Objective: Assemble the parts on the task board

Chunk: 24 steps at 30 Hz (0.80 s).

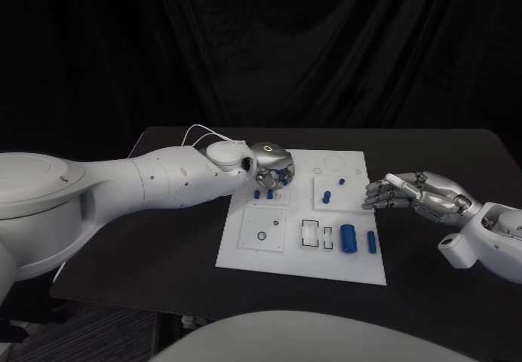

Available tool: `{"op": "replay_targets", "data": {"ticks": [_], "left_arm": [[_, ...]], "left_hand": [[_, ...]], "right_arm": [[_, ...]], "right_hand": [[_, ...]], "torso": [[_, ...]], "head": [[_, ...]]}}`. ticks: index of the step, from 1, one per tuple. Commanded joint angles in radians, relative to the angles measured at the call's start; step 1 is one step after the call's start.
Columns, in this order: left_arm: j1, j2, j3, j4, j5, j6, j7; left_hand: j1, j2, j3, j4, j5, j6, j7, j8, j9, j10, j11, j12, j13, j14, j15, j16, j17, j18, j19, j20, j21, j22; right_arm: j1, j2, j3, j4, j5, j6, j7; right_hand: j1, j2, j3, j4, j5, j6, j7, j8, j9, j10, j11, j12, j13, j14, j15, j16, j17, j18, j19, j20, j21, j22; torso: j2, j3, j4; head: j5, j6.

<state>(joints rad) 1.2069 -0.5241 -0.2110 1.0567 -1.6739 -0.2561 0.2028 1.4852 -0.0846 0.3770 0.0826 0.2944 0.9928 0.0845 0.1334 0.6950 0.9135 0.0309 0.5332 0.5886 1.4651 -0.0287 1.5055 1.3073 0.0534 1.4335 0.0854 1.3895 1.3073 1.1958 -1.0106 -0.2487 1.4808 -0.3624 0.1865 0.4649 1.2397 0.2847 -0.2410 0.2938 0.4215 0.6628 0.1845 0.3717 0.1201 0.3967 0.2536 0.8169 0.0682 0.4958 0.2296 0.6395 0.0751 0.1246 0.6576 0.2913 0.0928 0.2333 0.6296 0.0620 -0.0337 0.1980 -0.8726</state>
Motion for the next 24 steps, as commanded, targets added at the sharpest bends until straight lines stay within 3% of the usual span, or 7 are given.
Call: {"op": "replay_targets", "data": {"ticks": [1, 5, 6, 11, 18, 24], "left_arm": [[0.003, -0.020, 0.001, 0.027, -0.006, -0.074, 0.005], [0.024, -0.061, 0.002, 0.076, -0.006, -0.108, 0.001], [0.036, -0.077, 0.002, 0.095, -0.006, -0.113, -0.004], [0.066, -0.128, 0.002, 0.148, -0.006, -0.095, -0.021], [0.077, -0.174, 0.001, 0.187, -0.006, -0.033, -0.041], [0.068, -0.190, 0.000, 0.192, -0.006, -0.002, -0.049]], "left_hand": [[0.003, 0.010, 0.001, -0.008, 0.004, 0.013, 0.009, 0.004, 0.010, 0.009, 0.000, -0.004, -0.003, 0.025, -0.002, -0.004, 0.094, -0.006, 0.002, -0.002, 0.000, 0.201], [-0.002, 0.004, -0.002, -0.010, 0.003, 0.011, 0.010, -0.002, 0.006, 0.010, 0.003, -0.016, -0.012, 0.023, -0.002, -0.007, 0.090, -0.005, 0.000, -0.002, -0.003, 0.200], [-0.003, 0.002, -0.002, -0.011, 0.003, 0.011, 0.010, -0.003, 0.005, 0.011, 0.003, -0.018, -0.014, 0.024, -0.002, -0.006, 0.091, -0.006, 0.001, -0.002, -0.002, 0.200], [-0.011, -0.003, -0.004, -0.010, 0.001, 0.009, 0.008, -0.010, 0.000, 0.014, 0.003, -0.030, -0.023, 0.023, -0.002, -0.008, 0.088, -0.005, -0.001, -0.002, -0.005, 0.199], [-0.023, -0.004, -0.004, -0.008, -0.017, 0.003, 0.007, -0.023, -0.010, 0.013, 0.004, -0.051, -0.038, 0.018, -0.002, -0.013, 0.077, -0.003, -0.006, -0.002, -0.014, 0.197], [-0.031, -0.004, -0.005, -0.004, -0.034, 0.000, 0.007, -0.030, -0.015, 0.014, 0.005, -0.061, -0.046, 0.013, -0.001, -0.017, 0.069, -0.002, -0.010, -0.002, -0.019, 0.196]], "right_arm": [[0.000, -0.002, 0.001, 0.002, 0.003, 0.013, -0.024], [0.000, -0.001, 0.001, 0.000, 0.003, 0.014, -0.028], [0.000, 0.000, 0.001, -0.001, 0.003, 0.016, -0.030], [0.000, 0.006, 0.001, -0.006, 0.003, 0.020, -0.037], [0.000, 0.012, 0.001, -0.010, 0.003, 0.029, -0.043], [0.000, 0.013, 0.001, -0.013, 0.003, 0.038, -0.048]], "right_hand": [[0.007, 0.006, 0.004, -0.003, 0.007, 0.006, 0.074, 0.004, 0.001, 0.005, -0.002, -0.001, 0.000, 0.000, 0.003, -0.003, -0.001, 0.001, 0.004, -0.002, 0.004, -0.001], [0.007, 0.006, 0.004, -0.003, 0.007, 0.006, 0.074, 0.004, 0.001, 0.005, -0.002, -0.001, 0.000, 0.000, 0.003, -0.003, -0.001, 0.001, 0.004, -0.002, 0.004, -0.001], [0.007, 0.006, 0.004, -0.003, 0.007, 0.006, 0.074, 0.004, 0.001, 0.005, -0.002, -0.001, 0.000, 0.000, 0.003, -0.003, -0.001, 0.001, 0.004, -0.002, 0.004, -0.001], [0.008, 0.006, 0.005, -0.003, 0.007, 0.006, 0.074, 0.004, 0.002, 0.006, -0.002, -0.001, 0.000, 0.001, 0.003, -0.003, -0.001, 0.001, 0.004, -0.002, 0.004, -0.001], [0.009, 0.006, 0.005, -0.003, 0.007, 0.006, 0.074, 0.005, 0.002, 0.006, -0.002, -0.001, 0.000, 0.001, 0.003, -0.003, -0.001, 0.001, 0.004, -0.002, 0.004, -0.001], [0.010, 0.006, 0.006, -0.003, 0.007, 0.006, 0.074, 0.005, 0.002, 0.006, -0.002, -0.001, 0.000, 0.001, 0.003, -0.003, -0.001, 0.001, 0.004, -0.002, 0.004, -0.001]], "torso": [[-0.001, -0.0001, 0.0004], [-0.002, 0.0003, 0.0008], [-0.002, 0.0002, 0.0012], [-0.003, -0.0002, 0.0028], [0.000, -0.0004, 0.0011], [-0.003, 0.0004, 0.0020]], "head": [[-0.002, 0.000], [-0.002, 0.000], [-0.001, 0.000], [-0.003, 0.000], [-0.005, 0.000], [-0.006, 0.000]]}}
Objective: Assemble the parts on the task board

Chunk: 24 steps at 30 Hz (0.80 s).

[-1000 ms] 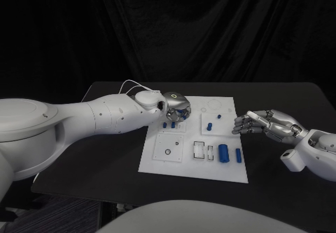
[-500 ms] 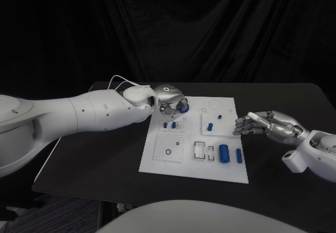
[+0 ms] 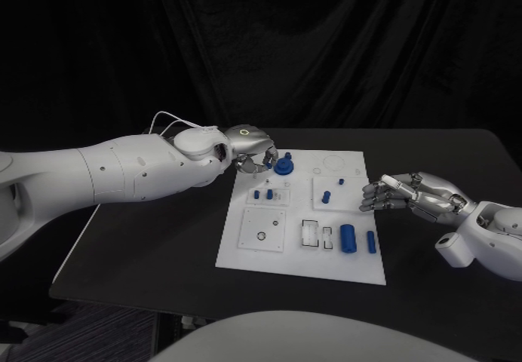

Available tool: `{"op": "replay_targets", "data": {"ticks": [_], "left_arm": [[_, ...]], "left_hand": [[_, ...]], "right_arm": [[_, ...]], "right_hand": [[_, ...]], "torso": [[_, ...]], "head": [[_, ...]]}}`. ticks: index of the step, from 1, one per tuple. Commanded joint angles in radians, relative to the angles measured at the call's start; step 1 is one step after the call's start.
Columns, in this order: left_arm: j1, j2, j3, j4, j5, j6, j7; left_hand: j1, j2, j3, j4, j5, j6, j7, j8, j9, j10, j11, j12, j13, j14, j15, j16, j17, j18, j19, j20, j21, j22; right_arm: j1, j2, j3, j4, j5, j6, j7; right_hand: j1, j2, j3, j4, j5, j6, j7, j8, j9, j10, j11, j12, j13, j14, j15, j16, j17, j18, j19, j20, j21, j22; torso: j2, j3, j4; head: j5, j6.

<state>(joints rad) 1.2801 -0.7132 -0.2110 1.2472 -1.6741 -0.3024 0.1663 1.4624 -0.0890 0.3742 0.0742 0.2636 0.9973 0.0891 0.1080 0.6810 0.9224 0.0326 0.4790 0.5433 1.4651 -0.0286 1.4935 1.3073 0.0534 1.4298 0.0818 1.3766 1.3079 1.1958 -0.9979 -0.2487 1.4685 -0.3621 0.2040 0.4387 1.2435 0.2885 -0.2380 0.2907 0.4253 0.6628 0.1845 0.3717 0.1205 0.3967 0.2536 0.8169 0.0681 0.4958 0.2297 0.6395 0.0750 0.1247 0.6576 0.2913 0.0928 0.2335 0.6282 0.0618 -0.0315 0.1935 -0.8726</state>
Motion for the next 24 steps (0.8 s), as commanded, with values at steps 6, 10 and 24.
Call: {"op": "replay_targets", "data": {"ticks": [6, 10, 24], "left_arm": [[-0.021, 0.000, 0.000, -0.007, -0.006, 0.070, -0.019], [-0.028, 0.003, 0.000, -0.011, -0.006, 0.076, -0.026], [-0.040, 0.022, 0.000, -0.025, -0.006, 0.083, -0.037]], "left_hand": [[-0.010, 0.000, -0.002, 0.005, -0.006, -0.007, 0.003, -0.007, -0.003, 0.006, 0.004, -0.010, -0.003, 0.010, -0.001, -0.007, 0.063, -0.001, -0.011, 0.002, -0.013, 0.193], [-0.011, 0.002, -0.002, 0.005, -0.007, -0.009, 0.004, -0.011, -0.006, 0.007, 0.004, -0.012, -0.006, 0.007, 0.000, -0.011, 0.057, 0.001, -0.015, 0.002, -0.019, 0.191], [-0.010, 0.005, 0.001, 0.004, -0.008, -0.012, 0.004, -0.014, -0.009, 0.011, 0.004, -0.014, -0.008, 0.006, 0.001, -0.011, 0.056, 0.001, -0.018, 0.003, -0.023, 0.190]], "right_arm": [[-0.001, 0.002, 0.001, -0.003, 0.003, 0.028, -0.028], [-0.001, 0.001, 0.001, -0.004, 0.003, 0.029, -0.030], [-0.001, 0.005, 0.001, -0.005, 0.003, 0.036, -0.037]], "right_hand": [[0.006, 0.002, 0.003, 0.000, 0.004, 0.006, 0.074, 0.005, 0.001, 0.006, -0.002, -0.001, 0.000, 0.001, 0.003, -0.003, -0.001, 0.001, 0.004, -0.002, 0.004, -0.002], [0.008, 0.002, 0.005, 0.000, 0.004, 0.006, 0.074, 0.005, 0.001, 0.006, -0.002, -0.001, 0.000, 0.001, 0.003, -0.003, -0.001, 0.001, 0.004, -0.002, 0.004, -0.002], [0.008, 0.002, 0.005, 0.000, 0.004, 0.006, 0.074, 0.005, 0.001, 0.006, -0.002, -0.001, 0.000, 0.001, 0.003, -0.003, -0.001, 0.001, 0.004, -0.002, 0.004, -0.002]], "torso": [[0.001, -0.0013, 0.0000], [0.002, -0.0023, 0.0002], [0.001, -0.0005, 0.0001]], "head": [[-0.004, 0.000], [-0.004, 0.000], [-0.004, 0.000]]}}
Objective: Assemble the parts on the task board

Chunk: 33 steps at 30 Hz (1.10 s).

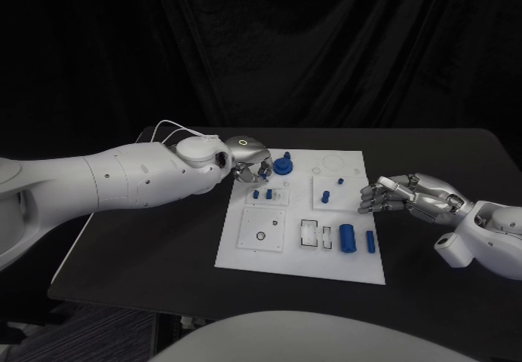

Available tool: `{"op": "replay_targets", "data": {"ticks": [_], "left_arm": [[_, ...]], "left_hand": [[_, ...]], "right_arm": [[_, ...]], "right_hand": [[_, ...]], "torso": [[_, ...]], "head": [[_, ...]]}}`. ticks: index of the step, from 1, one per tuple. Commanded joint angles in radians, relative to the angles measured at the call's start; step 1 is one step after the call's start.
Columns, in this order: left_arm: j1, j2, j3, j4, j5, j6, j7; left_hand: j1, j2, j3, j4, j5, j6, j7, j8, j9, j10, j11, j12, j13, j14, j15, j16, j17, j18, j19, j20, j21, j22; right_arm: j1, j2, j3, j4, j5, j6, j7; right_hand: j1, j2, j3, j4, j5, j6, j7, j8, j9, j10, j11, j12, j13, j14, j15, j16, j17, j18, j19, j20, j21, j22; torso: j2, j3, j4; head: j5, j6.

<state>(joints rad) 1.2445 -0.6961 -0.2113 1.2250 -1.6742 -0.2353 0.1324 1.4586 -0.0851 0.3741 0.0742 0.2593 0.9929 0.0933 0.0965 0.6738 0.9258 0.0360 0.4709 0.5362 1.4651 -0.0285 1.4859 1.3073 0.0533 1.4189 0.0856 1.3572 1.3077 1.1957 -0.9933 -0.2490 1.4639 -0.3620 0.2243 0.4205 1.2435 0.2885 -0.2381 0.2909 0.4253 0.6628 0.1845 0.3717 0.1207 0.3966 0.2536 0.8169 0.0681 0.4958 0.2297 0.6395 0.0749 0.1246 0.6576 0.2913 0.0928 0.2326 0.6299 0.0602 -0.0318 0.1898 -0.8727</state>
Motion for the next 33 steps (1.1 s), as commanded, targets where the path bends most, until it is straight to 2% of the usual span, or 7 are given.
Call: {"op": "replay_targets", "data": {"ticks": [1, 6, 10, 17, 33], "left_arm": [[-0.005, 0.007, 0.000, -0.005, -0.006, 0.016, -0.003], [-0.012, 0.016, 0.001, -0.014, -0.006, 0.017, -0.002], [-0.016, 0.022, 0.001, -0.021, -0.006, 0.017, -0.005], [-0.019, 0.027, 0.001, -0.027, -0.006, 0.024, -0.007], [-0.023, 0.039, 0.001, -0.040, -0.006, 0.015, -0.010]], "left_hand": [[-0.004, 0.001, 0.002, 0.003, -0.003, -0.009, 0.000, -0.005, -0.003, 0.009, 0.001, -0.007, -0.002, 0.006, 0.001, -0.004, 0.055, 0.001, -0.007, -0.001, -0.004, 0.190], [-0.003, 0.001, 0.002, 0.002, -0.003, -0.010, 0.000, -0.006, -0.003, 0.010, 0.001, -0.007, -0.002, 0.005, 0.001, -0.004, 0.054, 0.002, -0.007, -0.001, -0.005, 0.190], [-0.002, 0.002, 0.003, 0.001, -0.003, -0.011, 0.001, -0.007, -0.004, 0.012, 0.001, -0.007, -0.003, 0.007, 0.001, -0.004, 0.056, 0.002, -0.007, -0.001, -0.004, 0.190], [0.000, 0.003, 0.004, -0.001, -0.002, -0.011, 0.001, -0.008, -0.005, 0.013, 0.000, -0.008, -0.003, 0.004, 0.001, -0.006, 0.051, 0.002, -0.009, -0.001, -0.007, 0.189], [0.001, 0.004, 0.005, -0.002, -0.002, -0.012, 0.000, -0.009, -0.007, 0.015, 0.000, -0.008, -0.004, 0.003, 0.002, -0.007, 0.050, 0.003, -0.009, 0.000, -0.009, 0.188]], "right_arm": [[-0.001, 0.000, 0.001, 0.000, 0.003, 0.016, -0.019], [-0.001, -0.001, 0.001, 0.001, 0.003, 0.017, -0.020], [-0.001, 0.000, 0.001, 0.002, 0.003, 0.018, -0.021], [-0.001, 0.001, 0.001, 0.003, 0.003, 0.019, -0.022], [-0.001, -0.001, 0.001, 0.005, 0.003, 0.020, -0.025]], "right_hand": [[0.008, 0.002, 0.005, -0.001, 0.004, 0.006, 0.074, 0.005, 0.001, 0.006, -0.002, -0.001, 0.000, 0.001, 0.003, -0.002, 0.000, 0.001, 0.004, -0.002, 0.004, -0.001], [0.008, 0.002, 0.005, -0.001, 0.004, 0.006, 0.074, 0.005, 0.001, 0.006, -0.002, -0.001, 0.000, 0.001, 0.003, -0.002, 0.000, 0.001, 0.004, -0.002, 0.004, -0.001], [0.008, 0.002, 0.005, -0.001, 0.004, 0.006, 0.074, 0.005, 0.001, 0.006, -0.002, -0.001, 0.000, 0.001, 0.003, -0.002, 0.000, 0.001, 0.004, -0.002, 0.004, -0.001], [0.010, 0.002, 0.007, 0.000, 0.004, 0.006, 0.074, 0.005, 0.001, 0.006, -0.003, -0.002, 0.000, 0.001, 0.003, -0.002, 0.000, 0.001, 0.005, -0.002, 0.004, -0.002], [0.011, 0.003, 0.009, 0.000, 0.004, 0.007, 0.074, 0.005, 0.001, 0.006, -0.003, -0.002, 0.000, 0.001, 0.003, -0.002, 0.000, 0.002, 0.005, -0.002, 0.004, -0.002]], "torso": [[0.000, 0.0010, 0.0004], [-0.001, 0.0020, -0.0013], [-0.001, 0.0010, 0.0001], [-0.001, 0.0011, -0.0013], [-0.001, 0.0011, 0.0000]], "head": [[-0.001, 0.000], [-0.003, 0.000], [-0.005, 0.000], [-0.002, 0.000], [-0.007, 0.000]]}}
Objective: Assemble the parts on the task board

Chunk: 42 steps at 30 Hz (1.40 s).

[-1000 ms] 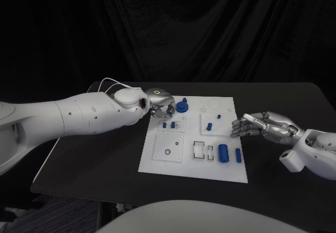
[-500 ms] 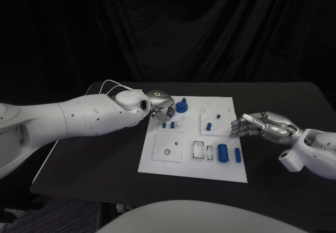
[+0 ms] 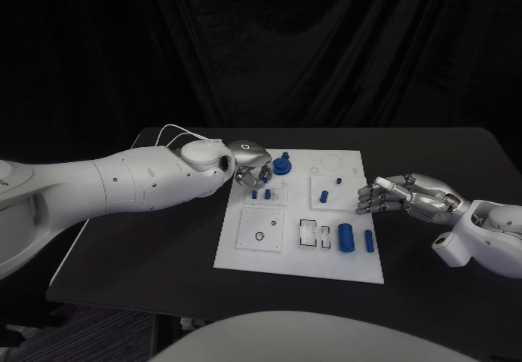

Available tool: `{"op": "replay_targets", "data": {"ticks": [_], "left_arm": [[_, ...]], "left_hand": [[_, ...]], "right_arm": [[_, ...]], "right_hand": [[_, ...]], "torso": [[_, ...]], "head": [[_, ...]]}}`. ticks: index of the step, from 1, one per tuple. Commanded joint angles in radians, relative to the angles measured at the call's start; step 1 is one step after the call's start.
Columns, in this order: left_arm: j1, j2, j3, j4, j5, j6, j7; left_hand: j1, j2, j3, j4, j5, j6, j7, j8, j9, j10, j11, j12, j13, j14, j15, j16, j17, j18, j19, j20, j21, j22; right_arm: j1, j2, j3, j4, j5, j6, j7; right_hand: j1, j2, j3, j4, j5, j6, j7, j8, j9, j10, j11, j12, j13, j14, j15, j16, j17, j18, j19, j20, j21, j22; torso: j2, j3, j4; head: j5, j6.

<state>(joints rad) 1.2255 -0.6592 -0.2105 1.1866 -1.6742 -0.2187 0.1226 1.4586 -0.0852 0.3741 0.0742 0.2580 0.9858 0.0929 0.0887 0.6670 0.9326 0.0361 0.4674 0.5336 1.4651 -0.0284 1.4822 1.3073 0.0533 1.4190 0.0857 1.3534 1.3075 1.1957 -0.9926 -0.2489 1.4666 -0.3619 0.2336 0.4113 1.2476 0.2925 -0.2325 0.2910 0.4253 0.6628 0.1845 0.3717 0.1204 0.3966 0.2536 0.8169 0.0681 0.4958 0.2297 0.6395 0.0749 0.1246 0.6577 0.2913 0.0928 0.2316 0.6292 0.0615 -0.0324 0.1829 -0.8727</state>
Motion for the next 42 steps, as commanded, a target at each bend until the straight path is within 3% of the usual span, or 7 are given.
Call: {"op": "replay_targets", "data": {"ticks": [1, 16, 28, 42], "left_arm": [[-0.004, 0.003, 0.000, -0.002, -0.006, -0.004, 0.000], [-0.005, 0.014, 0.000, -0.017, -0.006, -0.008, -0.002], [-0.011, 0.020, 0.000, -0.027, -0.006, 0.034, -0.009], [-0.014, 0.017, 0.000, -0.026, -0.006, 0.038, -0.005]], "left_hand": [[0.002, 0.005, 0.006, -0.002, -0.001, -0.004, 0.001, -0.002, 0.000, 0.009, 0.000, -0.005, -0.002, 0.004, 0.002, -0.003, 0.050, 0.003, -0.010, 0.000, -0.006, 0.188], [0.007, 0.007, 0.007, -0.007, 0.001, -0.003, 0.000, -0.004, -0.002, 0.013, -0.001, -0.005, -0.002, -0.001, 0.001, -0.007, 0.040, 0.004, -0.014, 0.000, -0.012, 0.186], [0.007, 0.005, 0.007, -0.010, -0.003, -0.010, -0.001, -0.011, -0.008, 0.010, 0.000, -0.010, -0.005, -0.017, 0.003, -0.022, 0.011, 0.010, -0.031, 0.001, -0.036, 0.179], [-0.002, 0.004, 0.001, -0.008, -0.029, -0.024, -0.005, -0.021, -0.017, 0.005, 0.000, -0.018, -0.010, -0.025, 0.003, -0.030, -0.001, 0.013, -0.041, 0.003, -0.053, 0.174]], "right_arm": [[-0.001, -0.001, 0.001, 0.002, 0.003, 0.011, -0.017], [-0.001, -0.001, 0.001, 0.001, 0.003, 0.016, -0.026], [-0.001, 0.000, 0.001, 0.002, 0.003, 0.020, -0.033], [-0.001, 0.001, 0.001, 0.001, 0.003, 0.024, -0.038]], "right_hand": [[0.007, -0.001, 0.003, 0.000, 0.004, 0.007, 0.074, 0.005, 0.001, 0.006, -0.003, -0.002, 0.000, 0.001, 0.003, -0.002, 0.000, 0.001, 0.005, -0.002, 0.004, -0.001], [0.008, -0.001, 0.004, 0.000, 0.004, 0.007, 0.075, 0.005, 0.002, 0.007, -0.003, -0.002, 0.000, 0.001, 0.003, -0.003, 0.000, 0.002, 0.005, -0.002, 0.004, -0.001], [0.008, 0.000, 0.006, 0.001, 0.003, 0.007, 0.076, 0.005, 0.002, 0.007, -0.004, -0.002, 0.000, 0.001, 0.002, -0.003, -0.001, 0.002, 0.005, -0.002, 0.004, -0.001], [0.008, 0.000, 0.008, 0.002, 0.002, 0.007, 0.076, 0.005, 0.002, 0.007, -0.004, -0.002, 0.000, 0.001, 0.002, -0.003, -0.001, 0.002, 0.005, -0.002, 0.004, -0.002]], "torso": [[0.000, 0.0001, 0.0006], [-0.001, -0.0005, 0.0003], [-0.001, 0.0000, -0.0002], [0.000, -0.0004, 0.0005]], "head": [[0.000, 0.000], [0.000, 0.000], [0.000, 0.000], [0.001, 0.000]]}}
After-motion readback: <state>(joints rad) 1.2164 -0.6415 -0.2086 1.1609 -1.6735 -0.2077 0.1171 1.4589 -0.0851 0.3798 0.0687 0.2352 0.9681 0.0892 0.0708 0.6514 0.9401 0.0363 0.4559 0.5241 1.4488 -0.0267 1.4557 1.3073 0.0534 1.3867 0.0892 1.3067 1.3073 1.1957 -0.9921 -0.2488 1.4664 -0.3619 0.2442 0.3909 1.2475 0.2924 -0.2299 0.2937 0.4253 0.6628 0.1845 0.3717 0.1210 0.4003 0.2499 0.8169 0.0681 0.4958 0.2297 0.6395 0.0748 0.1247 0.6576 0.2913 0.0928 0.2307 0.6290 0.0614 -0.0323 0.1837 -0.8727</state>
